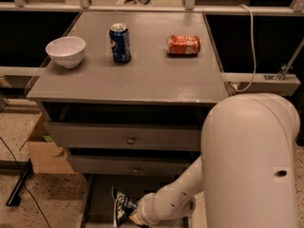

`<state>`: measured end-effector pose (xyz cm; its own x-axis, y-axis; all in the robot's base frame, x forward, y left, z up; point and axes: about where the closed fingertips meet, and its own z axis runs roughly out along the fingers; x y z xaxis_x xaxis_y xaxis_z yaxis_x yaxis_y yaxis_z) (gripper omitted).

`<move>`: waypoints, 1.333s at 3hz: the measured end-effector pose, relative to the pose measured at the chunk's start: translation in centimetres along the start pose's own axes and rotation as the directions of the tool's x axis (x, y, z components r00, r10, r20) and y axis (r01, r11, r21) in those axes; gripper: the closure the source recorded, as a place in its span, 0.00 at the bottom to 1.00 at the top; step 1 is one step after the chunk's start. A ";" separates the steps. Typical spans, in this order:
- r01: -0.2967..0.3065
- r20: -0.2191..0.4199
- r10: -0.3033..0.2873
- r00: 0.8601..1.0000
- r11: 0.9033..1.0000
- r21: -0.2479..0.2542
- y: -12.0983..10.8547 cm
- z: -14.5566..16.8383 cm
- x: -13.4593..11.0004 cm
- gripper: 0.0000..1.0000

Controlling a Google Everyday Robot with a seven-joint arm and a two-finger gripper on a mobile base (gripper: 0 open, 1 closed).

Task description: Place blue chip bag into bottom drawer

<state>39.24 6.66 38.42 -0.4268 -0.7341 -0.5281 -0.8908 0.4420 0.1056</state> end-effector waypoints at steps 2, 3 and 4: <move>-0.081 0.034 0.082 0.996 0.996 -0.038 -3.0 4.3 3.2 1.00; -0.131 0.059 0.133 0.989 0.991 -0.036 -3.8 5.6 4.0 1.00; -0.193 0.072 0.195 0.978 0.981 -0.035 -5.0 7.6 5.1 1.00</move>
Offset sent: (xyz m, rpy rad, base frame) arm 0.0323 -0.0264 -0.0848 0.0764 0.0724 -0.0771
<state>42.72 4.59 28.78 -0.5802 -0.5943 -0.5569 -0.7964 0.5572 0.2350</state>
